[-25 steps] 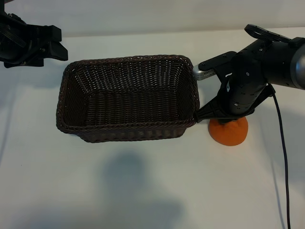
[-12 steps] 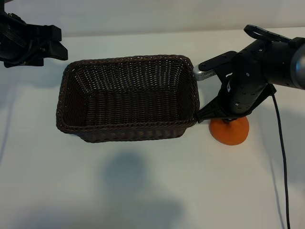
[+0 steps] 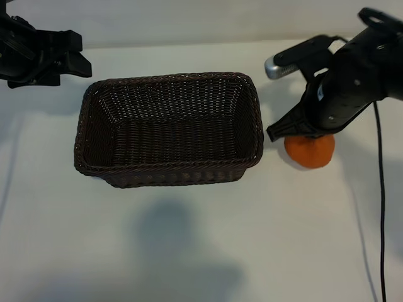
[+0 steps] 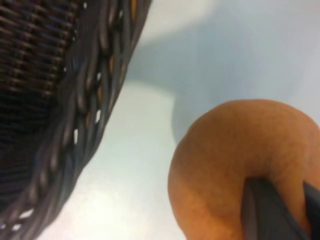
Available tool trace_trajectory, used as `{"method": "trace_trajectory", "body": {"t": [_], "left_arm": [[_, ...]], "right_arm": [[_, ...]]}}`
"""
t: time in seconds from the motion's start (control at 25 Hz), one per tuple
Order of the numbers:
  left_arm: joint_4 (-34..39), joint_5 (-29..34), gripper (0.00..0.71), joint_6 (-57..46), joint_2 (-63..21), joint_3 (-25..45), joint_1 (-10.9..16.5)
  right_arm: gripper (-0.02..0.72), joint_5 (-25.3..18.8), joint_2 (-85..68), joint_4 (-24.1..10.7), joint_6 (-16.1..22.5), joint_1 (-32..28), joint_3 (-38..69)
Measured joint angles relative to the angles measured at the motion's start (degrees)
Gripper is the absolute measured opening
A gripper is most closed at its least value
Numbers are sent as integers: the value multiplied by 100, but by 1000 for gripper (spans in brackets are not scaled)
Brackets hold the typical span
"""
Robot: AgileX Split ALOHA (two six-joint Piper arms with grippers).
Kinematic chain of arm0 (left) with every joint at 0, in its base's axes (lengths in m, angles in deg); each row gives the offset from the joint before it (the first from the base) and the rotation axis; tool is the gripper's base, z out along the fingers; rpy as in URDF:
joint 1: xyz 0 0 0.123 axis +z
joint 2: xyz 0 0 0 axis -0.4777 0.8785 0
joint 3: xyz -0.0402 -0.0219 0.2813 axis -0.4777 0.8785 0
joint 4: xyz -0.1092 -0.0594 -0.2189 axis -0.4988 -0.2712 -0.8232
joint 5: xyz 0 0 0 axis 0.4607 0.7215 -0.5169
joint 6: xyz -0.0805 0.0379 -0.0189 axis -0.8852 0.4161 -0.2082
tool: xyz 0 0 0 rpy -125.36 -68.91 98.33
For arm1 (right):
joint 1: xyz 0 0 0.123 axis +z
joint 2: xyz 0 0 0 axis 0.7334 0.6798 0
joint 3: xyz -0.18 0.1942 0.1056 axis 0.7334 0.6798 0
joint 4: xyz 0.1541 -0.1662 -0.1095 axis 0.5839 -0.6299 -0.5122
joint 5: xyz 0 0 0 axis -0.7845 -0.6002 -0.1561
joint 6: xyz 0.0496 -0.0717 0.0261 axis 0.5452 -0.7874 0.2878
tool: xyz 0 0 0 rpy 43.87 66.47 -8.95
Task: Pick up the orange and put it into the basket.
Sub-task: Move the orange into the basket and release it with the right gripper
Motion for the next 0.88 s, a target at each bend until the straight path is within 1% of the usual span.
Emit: {"method": "trace_trajectory", "body": {"t": [0.32, 0.4, 0.48, 0.56, 0.64, 0.76, 0.8, 0.88], "left_arm": [[-239, 0, 591, 243, 0, 0, 0], [-252, 0, 591, 243, 0, 0, 0], [-252, 0, 591, 247, 0, 0, 0], [-252, 0, 591, 247, 0, 0, 0], [-252, 0, 591, 247, 0, 0, 0], [-252, 0, 591, 252, 0, 0, 0], [-252, 0, 591, 249, 0, 0, 0], [-252, 0, 591, 254, 0, 0, 0]], "right_arm": [[92, -184, -499, 8, 0, 0, -186], [92, -177, -543, 130, 0, 0, -289], [92, -41, -548, 435, -83, 0, -370], [92, 155, -548, 872, -312, 0, -383], [92, 346, -548, 1363, -691, 0, -383], [92, 499, -548, 2118, -1301, 0, -383], [92, 527, -548, 2274, -1485, 0, -383], [92, 604, -548, 2549, -1723, 0, -383]]}}
